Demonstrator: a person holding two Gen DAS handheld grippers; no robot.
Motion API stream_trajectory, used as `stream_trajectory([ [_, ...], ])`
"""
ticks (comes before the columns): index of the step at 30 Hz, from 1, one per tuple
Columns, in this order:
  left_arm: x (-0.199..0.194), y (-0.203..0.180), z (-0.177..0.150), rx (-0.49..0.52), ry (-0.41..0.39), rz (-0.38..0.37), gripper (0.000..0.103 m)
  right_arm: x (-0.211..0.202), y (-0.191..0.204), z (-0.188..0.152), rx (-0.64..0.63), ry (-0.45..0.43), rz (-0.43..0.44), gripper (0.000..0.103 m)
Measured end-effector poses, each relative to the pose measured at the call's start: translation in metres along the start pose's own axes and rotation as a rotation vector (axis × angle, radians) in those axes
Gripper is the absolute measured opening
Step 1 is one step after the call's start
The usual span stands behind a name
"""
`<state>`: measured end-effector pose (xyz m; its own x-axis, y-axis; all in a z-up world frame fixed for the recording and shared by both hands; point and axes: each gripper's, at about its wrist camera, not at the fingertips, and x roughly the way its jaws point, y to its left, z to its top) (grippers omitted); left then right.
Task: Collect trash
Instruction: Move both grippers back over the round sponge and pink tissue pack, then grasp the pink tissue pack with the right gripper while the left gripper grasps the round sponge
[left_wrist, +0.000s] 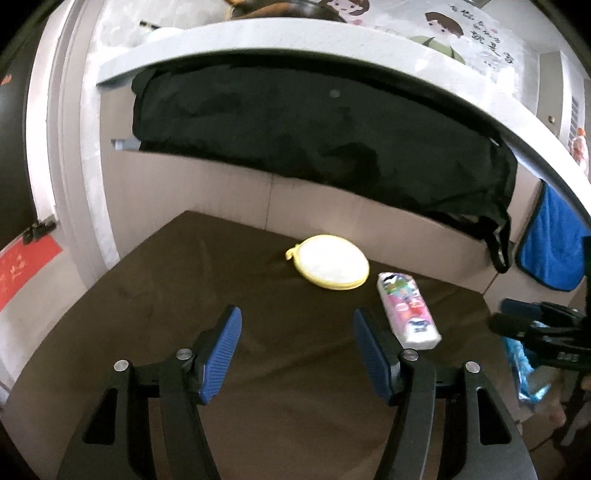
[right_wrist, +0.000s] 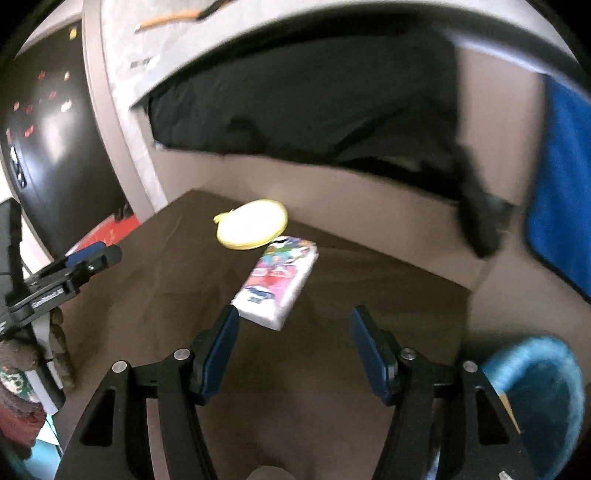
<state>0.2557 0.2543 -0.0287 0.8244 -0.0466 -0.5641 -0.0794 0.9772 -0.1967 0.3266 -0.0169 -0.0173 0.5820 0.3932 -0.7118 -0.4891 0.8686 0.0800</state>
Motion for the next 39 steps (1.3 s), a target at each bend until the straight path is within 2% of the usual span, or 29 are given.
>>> stream_trajectory([
  [8,0.021,0.016,-0.001,-0.006,0.020,-0.020,0.064,0.072,0.024,0.019,0.014,0.072,-0.054,0.060],
  [13,0.030,0.021,0.006,0.003,0.027,-0.037,0.064,0.099,0.023,0.027,0.057,0.084,-0.115,0.060],
  [17,0.039,0.021,0.009,0.011,0.038,-0.040,0.064,0.114,0.017,0.028,0.074,0.105,-0.136,0.060],
  [19,0.042,0.018,0.009,0.014,0.044,-0.043,0.064,0.118,0.015,0.027,0.085,0.112,-0.117,0.060],
  [24,0.049,0.010,0.010,0.024,0.063,-0.048,0.064,0.119,0.003,0.024,0.125,0.133,-0.035,0.059],
  [26,0.050,0.006,0.011,0.033,0.067,-0.049,0.064,0.114,-0.004,0.020,0.128,0.148,0.033,0.049],
  [29,0.053,-0.002,0.013,0.048,0.073,-0.052,0.064,0.102,-0.007,0.015,0.101,0.146,0.029,0.043],
  [34,0.058,-0.018,0.015,0.078,0.082,-0.059,0.064,0.073,-0.018,-0.002,0.064,0.112,0.011,0.041],
  [37,0.062,-0.027,0.016,0.095,0.085,-0.075,0.064,0.057,-0.034,-0.015,0.099,0.089,-0.004,0.041],
  [39,0.069,-0.034,0.018,0.101,0.091,-0.111,0.064,0.051,-0.046,-0.021,0.133,0.076,-0.014,0.041],
])
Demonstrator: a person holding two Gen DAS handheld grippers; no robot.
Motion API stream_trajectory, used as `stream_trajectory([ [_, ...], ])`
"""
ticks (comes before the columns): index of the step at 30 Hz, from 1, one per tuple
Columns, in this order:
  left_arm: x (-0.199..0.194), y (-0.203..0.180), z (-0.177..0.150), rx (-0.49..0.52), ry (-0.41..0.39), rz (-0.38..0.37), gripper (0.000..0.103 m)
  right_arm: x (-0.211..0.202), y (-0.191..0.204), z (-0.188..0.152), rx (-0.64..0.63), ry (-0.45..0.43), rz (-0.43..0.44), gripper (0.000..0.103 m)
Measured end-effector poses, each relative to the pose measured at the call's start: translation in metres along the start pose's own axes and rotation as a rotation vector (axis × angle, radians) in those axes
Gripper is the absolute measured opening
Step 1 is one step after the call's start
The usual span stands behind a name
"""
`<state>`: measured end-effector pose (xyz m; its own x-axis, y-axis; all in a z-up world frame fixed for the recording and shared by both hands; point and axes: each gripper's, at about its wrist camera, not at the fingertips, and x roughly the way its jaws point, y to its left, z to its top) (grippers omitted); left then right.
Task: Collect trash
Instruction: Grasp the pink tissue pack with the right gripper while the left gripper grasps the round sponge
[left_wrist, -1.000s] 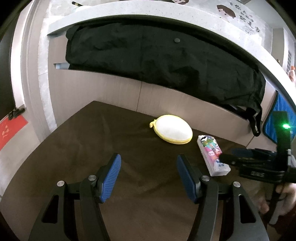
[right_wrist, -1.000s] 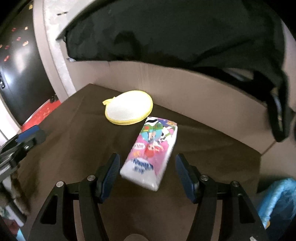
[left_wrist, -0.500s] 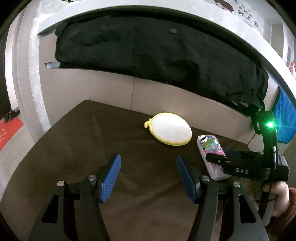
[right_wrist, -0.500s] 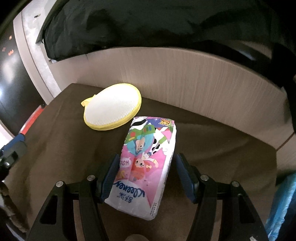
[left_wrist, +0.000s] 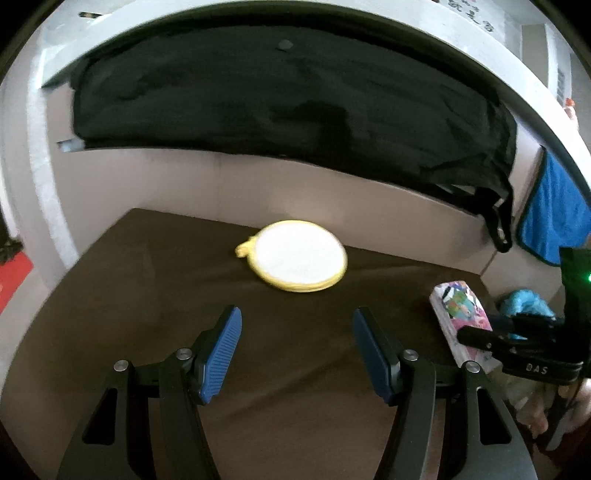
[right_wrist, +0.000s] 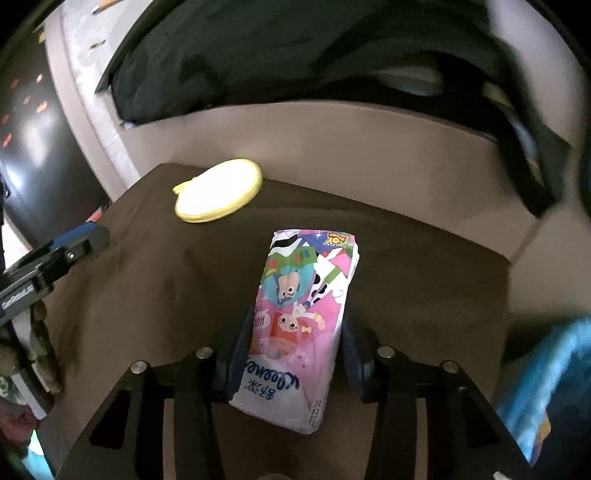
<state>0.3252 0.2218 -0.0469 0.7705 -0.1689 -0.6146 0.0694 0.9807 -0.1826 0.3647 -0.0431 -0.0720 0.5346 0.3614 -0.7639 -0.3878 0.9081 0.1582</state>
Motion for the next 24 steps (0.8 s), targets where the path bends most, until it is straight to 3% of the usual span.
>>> stream_trajectory([
  [5,0.041,0.004,0.026,-0.023,0.021,-0.120,0.064,-0.010,-0.023,-0.013,0.046,-0.008,0.001,0.041],
  [9,0.096,0.028,0.062,-0.082,0.074,-0.093,0.064,-0.017,-0.030,-0.019,0.071,-0.021,0.029,0.041],
  [12,0.137,0.052,0.081,-0.194,0.136,-0.053,0.064,-0.021,-0.032,-0.025,0.063,-0.033,0.028,0.041],
  [14,0.153,0.061,0.086,-0.258,0.175,-0.068,0.063,-0.020,-0.033,-0.028,0.062,-0.028,0.038,0.041],
  [19,0.148,0.045,0.081,-0.186,0.211,-0.097,0.064,-0.024,-0.037,-0.036,0.066,-0.033,0.047,0.042],
  [24,0.112,0.015,0.050,-0.088,0.245,-0.139,0.064,-0.023,-0.032,-0.035,0.069,-0.038,0.047,0.042],
])
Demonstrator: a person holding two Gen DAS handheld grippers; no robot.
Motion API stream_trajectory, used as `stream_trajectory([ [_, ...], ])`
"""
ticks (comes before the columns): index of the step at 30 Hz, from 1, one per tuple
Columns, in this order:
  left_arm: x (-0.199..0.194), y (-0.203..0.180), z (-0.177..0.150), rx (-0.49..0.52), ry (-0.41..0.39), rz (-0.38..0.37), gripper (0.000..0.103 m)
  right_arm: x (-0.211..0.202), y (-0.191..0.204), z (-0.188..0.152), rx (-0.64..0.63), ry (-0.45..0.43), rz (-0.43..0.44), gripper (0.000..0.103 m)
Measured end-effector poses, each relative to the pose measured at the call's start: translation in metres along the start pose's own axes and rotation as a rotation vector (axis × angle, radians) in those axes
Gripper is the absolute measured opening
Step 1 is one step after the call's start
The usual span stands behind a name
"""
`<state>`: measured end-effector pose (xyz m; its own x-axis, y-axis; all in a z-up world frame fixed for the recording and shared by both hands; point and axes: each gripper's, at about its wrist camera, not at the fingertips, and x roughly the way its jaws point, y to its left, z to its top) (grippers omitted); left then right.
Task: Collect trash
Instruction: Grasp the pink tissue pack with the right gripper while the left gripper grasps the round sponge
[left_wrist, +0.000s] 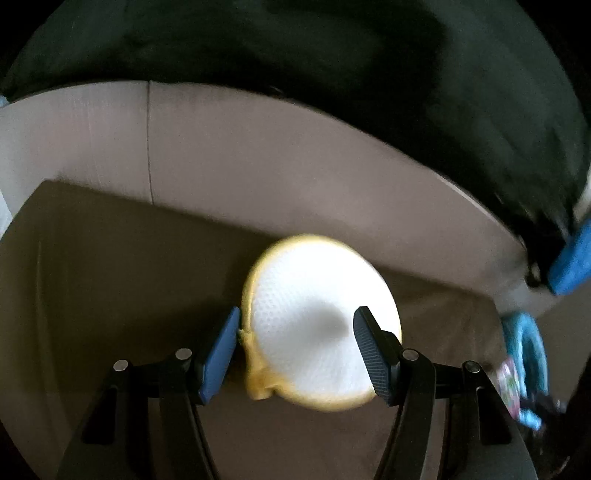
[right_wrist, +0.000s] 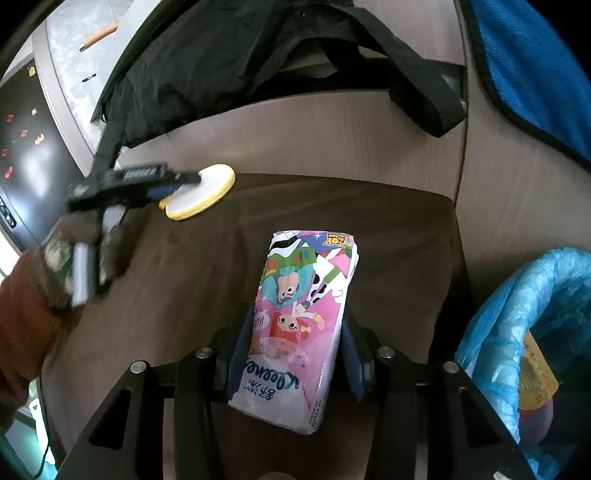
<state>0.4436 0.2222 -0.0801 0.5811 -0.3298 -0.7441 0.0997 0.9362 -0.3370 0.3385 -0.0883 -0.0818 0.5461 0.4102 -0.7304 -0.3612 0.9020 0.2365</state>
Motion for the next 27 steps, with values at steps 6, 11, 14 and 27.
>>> stream_trajectory([
  [6,-0.008,-0.012,-0.018,-0.007,-0.014,-0.029,0.044,-0.004,0.000,-0.006,0.001,0.000,0.016,0.042],
  [11,-0.006,-0.011,-0.010,-0.065,-0.038,-0.001,0.017,-0.008,0.005,-0.012,-0.008,0.002,0.015,0.042],
  [14,-0.018,-0.024,-0.010,-0.004,-0.094,0.030,0.015,-0.008,0.005,-0.013,-0.008,0.002,0.020,0.042],
  [27,-0.026,-0.081,-0.005,0.071,-0.133,-0.107,0.030,-0.005,0.004,-0.019,0.004,-0.008,0.036,0.042],
])
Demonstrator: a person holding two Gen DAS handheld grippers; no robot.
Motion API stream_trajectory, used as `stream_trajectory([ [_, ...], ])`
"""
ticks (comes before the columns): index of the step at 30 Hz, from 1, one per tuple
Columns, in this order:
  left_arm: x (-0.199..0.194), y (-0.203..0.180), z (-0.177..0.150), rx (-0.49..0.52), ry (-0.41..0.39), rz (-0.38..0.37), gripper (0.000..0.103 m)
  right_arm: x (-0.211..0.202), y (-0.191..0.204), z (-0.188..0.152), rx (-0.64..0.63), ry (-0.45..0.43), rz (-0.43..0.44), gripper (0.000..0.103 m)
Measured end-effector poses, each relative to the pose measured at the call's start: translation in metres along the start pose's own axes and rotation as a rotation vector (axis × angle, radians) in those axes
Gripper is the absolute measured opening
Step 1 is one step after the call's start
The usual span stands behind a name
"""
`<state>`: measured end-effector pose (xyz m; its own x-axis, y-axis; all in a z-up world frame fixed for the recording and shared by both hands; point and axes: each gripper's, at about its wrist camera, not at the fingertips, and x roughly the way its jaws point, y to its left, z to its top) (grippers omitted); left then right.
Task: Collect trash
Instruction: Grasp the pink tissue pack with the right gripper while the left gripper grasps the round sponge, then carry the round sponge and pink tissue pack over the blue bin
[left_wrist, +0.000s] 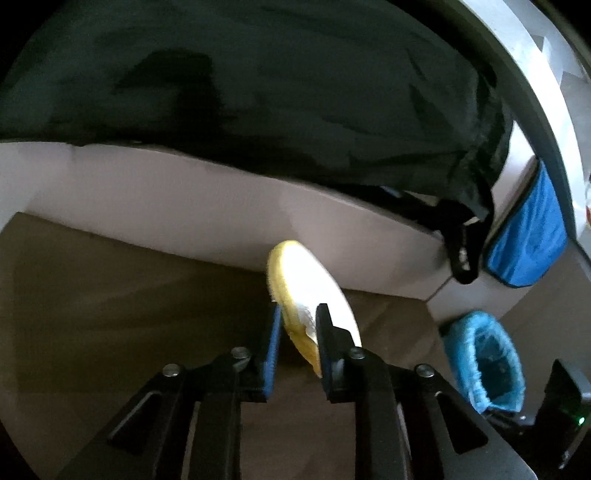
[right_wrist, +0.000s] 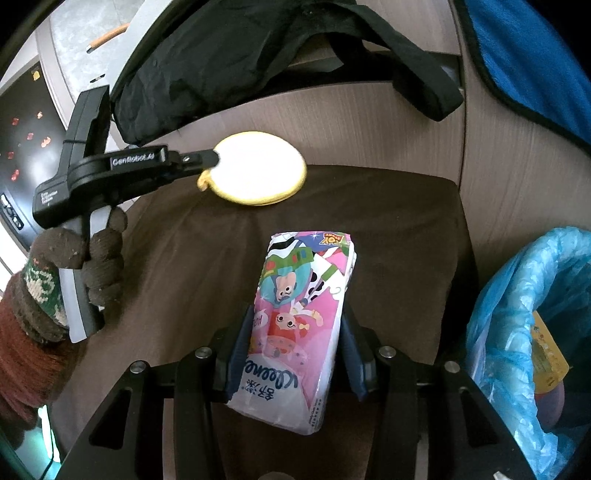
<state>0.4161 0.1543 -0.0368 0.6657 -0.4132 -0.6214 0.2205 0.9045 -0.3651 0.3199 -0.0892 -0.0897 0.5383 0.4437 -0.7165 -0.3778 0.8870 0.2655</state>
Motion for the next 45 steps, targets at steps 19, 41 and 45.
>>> stream_trajectory([
  [19,0.043,-0.036,-0.005,-0.075,0.070,0.004,0.015,-0.006,-0.007,-0.003,0.004,-0.010,0.019,0.043],
  [41,-0.168,-0.152,-0.105,0.135,-0.290,0.181,0.015,-0.155,0.014,0.005,-0.057,-0.257,-0.048,0.039],
  [45,-0.182,-0.194,-0.102,0.186,-0.327,0.128,0.015,-0.210,0.009,0.006,-0.088,-0.346,-0.118,0.039],
])
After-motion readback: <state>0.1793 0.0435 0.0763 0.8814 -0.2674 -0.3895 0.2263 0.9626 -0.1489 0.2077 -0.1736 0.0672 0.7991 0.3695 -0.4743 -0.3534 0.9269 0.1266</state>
